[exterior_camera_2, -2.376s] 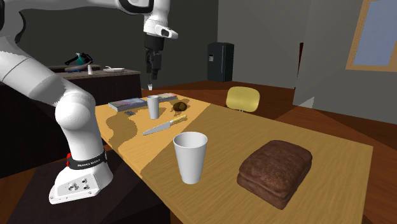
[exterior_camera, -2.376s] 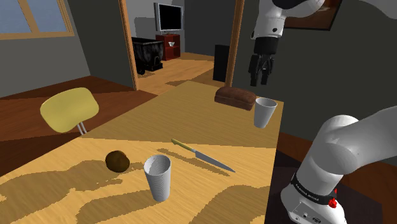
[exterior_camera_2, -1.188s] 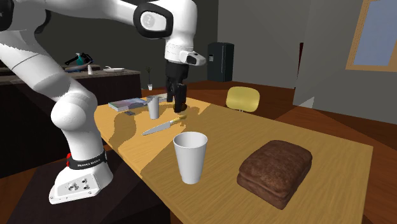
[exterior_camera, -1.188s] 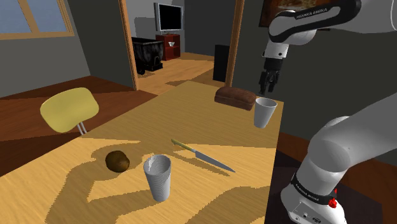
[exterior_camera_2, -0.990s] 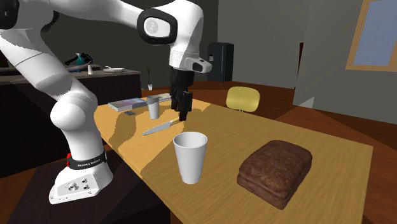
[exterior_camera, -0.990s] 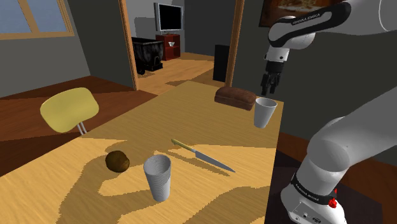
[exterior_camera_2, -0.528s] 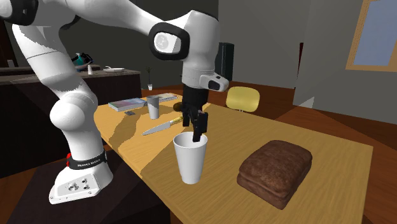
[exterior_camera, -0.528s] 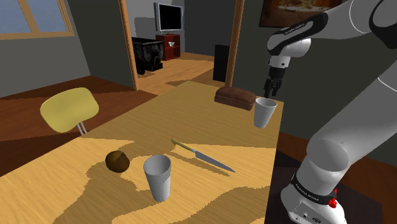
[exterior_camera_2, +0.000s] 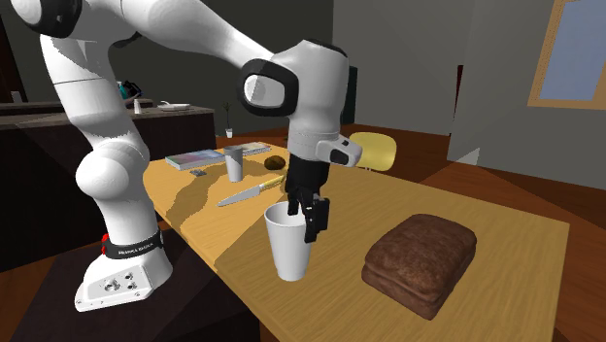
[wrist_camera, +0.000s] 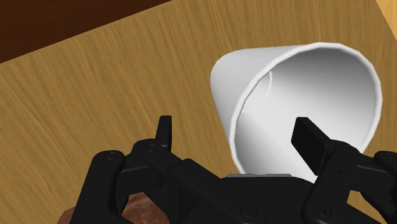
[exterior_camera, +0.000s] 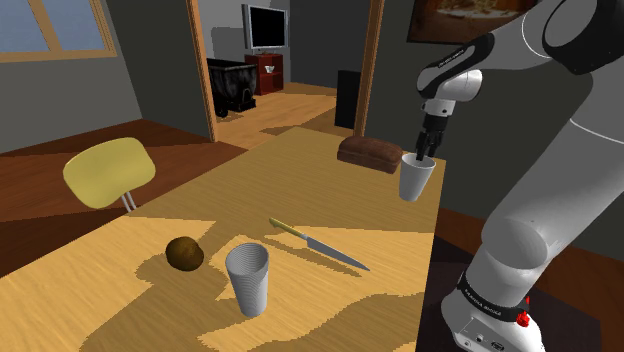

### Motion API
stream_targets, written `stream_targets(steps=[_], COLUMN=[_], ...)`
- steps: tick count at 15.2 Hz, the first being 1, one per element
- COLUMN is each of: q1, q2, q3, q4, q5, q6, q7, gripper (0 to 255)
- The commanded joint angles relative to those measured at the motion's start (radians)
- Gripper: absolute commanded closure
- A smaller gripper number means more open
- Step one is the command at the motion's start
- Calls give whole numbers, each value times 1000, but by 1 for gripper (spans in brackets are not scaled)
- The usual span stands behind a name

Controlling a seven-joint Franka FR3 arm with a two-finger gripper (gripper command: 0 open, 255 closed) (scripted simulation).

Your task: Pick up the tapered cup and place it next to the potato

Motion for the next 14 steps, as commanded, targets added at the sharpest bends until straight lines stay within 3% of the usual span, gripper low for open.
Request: stream_targets(steps=[1,10,11,14], q1=[0,1,1,1], q2=[10,18,18,18], q3=[-3,-4,-4,-4], q4=[-19,-34,-34,-34], q5=[5,10,10,10], q6=[27,49,49,49], q7=[-6,-10,-10,-10], gripper=[0,0,255,255])
